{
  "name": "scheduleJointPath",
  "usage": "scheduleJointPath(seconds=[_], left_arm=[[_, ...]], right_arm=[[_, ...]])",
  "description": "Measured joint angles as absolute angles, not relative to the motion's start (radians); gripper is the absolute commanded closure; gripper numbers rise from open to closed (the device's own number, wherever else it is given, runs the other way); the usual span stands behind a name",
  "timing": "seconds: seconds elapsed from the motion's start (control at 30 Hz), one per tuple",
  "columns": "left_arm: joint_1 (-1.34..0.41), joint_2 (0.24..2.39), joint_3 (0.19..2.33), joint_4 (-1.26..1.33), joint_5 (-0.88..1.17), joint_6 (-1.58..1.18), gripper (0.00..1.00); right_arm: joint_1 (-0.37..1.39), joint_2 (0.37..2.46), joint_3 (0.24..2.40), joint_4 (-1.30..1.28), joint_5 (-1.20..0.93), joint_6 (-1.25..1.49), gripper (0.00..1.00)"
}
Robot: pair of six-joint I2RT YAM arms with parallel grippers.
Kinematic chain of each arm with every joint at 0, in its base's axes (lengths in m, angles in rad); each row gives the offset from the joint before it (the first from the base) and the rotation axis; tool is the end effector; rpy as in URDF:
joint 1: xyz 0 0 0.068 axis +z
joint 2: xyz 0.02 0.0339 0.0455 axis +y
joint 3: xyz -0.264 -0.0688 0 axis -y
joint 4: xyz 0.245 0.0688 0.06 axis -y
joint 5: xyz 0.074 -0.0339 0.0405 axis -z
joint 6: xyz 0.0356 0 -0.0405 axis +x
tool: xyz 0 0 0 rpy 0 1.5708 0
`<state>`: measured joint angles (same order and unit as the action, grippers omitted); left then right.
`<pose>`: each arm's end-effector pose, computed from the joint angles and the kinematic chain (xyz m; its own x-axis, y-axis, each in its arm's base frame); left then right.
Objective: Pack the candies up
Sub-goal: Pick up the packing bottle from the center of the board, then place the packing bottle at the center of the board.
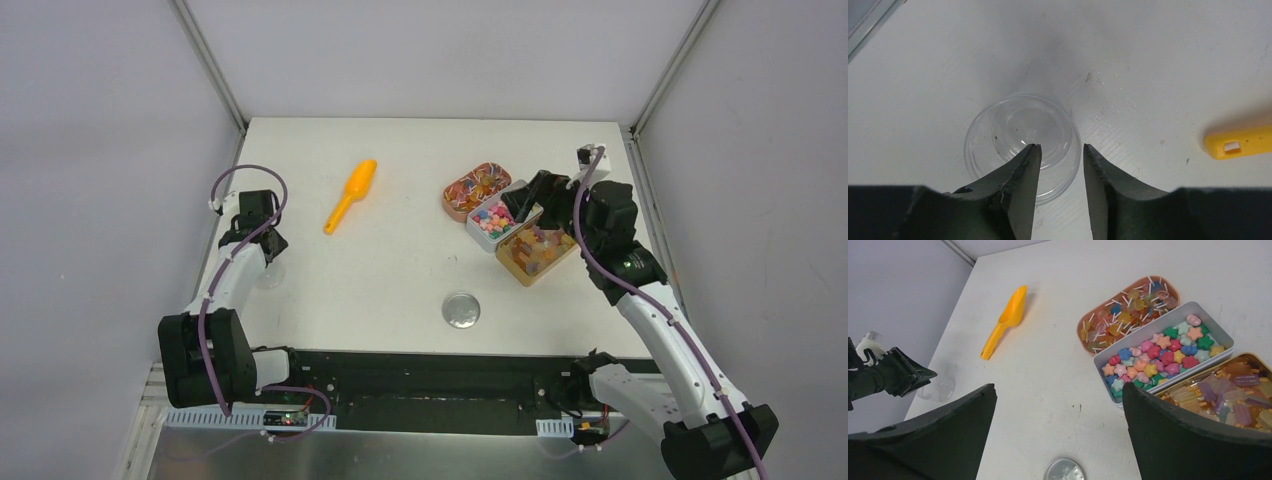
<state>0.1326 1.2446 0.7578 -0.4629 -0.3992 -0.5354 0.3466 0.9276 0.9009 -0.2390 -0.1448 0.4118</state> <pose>0.2382 0.0457 0.2151 -0.5168 -0.5432 -0.6618 -0.7089 0.7049 -0.0250 0.1991 0.0774 0.3495 -0.4133 0.2718 -0.8691 -0.3292 0.8452 0.4209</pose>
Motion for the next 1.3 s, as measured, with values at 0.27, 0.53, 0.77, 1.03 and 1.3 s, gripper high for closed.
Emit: scheduleJointPath(seconds=[0.27,0.53,0.77,1.03,1.3], left_arm=[[0.132,1.252,0.758,-0.459,-0.347,-0.533,1.0],[0.132,1.25,0.758,-0.451,-0.309,-0.517,1.0],[0.123,1.194,0.77,-0.483,-0.221,-0.511,1.0],[-0.115,1.172,0.849,-0.509,-0.144,-0.542,1.0],[-0.439,1.314,1.01,-0.524,-0.154,-0.584,1.0]], right_arm=[[0.354,0.925,0.901,-0.23,-0.15,0.404,0.0],[0.355,0.917,0.901,-0.23,-0.155,0.401,0.0],[0.356,0.902,0.901,-0.231,-0.155,0.402,0.0],[0.356,0.888,0.901,-0.232,-0.155,0.403,0.0],[0.356,0.884,0.892,-0.222,-0.166,0.41,0.0]])
